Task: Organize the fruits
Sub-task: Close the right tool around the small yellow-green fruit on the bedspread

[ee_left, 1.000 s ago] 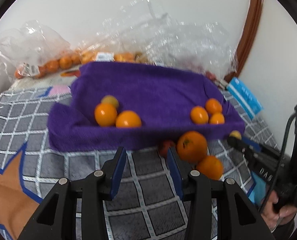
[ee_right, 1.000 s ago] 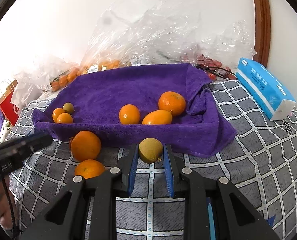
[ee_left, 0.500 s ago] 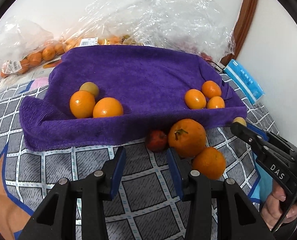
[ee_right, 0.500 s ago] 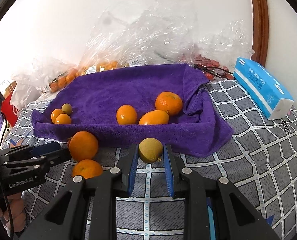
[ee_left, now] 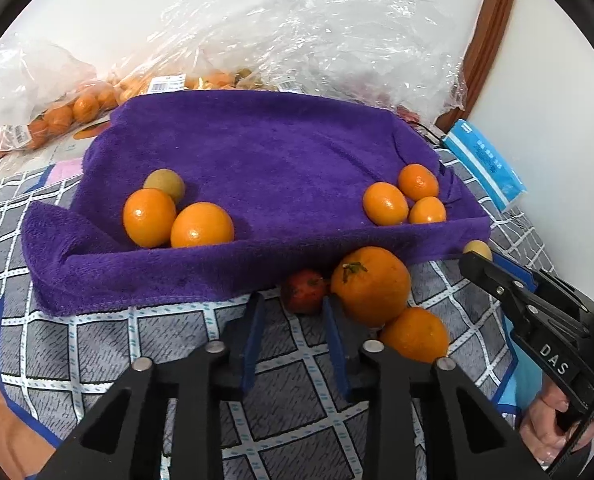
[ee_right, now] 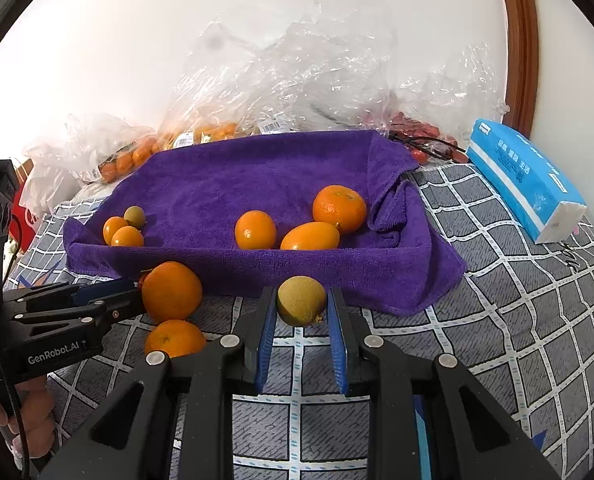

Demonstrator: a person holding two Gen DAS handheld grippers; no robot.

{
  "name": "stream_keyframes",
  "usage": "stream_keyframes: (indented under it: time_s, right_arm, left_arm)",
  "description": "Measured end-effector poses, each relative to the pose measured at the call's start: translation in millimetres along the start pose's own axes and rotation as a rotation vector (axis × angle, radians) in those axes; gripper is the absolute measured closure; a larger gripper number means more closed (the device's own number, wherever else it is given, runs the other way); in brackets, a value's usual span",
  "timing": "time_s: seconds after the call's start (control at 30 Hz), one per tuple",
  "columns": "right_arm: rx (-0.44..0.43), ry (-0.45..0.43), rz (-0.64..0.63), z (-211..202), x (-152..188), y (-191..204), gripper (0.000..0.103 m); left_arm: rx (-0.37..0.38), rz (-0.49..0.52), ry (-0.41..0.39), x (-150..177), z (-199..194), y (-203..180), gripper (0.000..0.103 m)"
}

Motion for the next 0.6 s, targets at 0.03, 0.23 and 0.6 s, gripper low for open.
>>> stream_keyframes:
  time_s: [0.03,0.23,0.6]
  right_arm:
    - [0.000,-0.001,0.002,-0.1,-0.2,-0.2,0.078]
    - [0.001,-0.004,0.007,-1.1,-1.0,-2.3,0.078]
    - [0.003,-0.007,0.003,-2.0,-0.8,-1.9,0.078]
  left_arm:
    - [0.009,0.003,0.002,0.4,0.1,-0.6,0.082]
    - [-0.017,0.004,0.010,5.3,-3.2,-1.6,0.085]
    - [-0.034,0.073,0.031,-0.4,2.6,-8.5,0.079]
Point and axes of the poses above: each gripper's, at about its wrist camera, not at the fingertips, and z roughly the way its jaws point, y to its left, x to its underside, the point moved 2 cm from there along z, roughly the way its jaws point, and after that the axes turned 12 degrees about z, right-handed, at the moved point
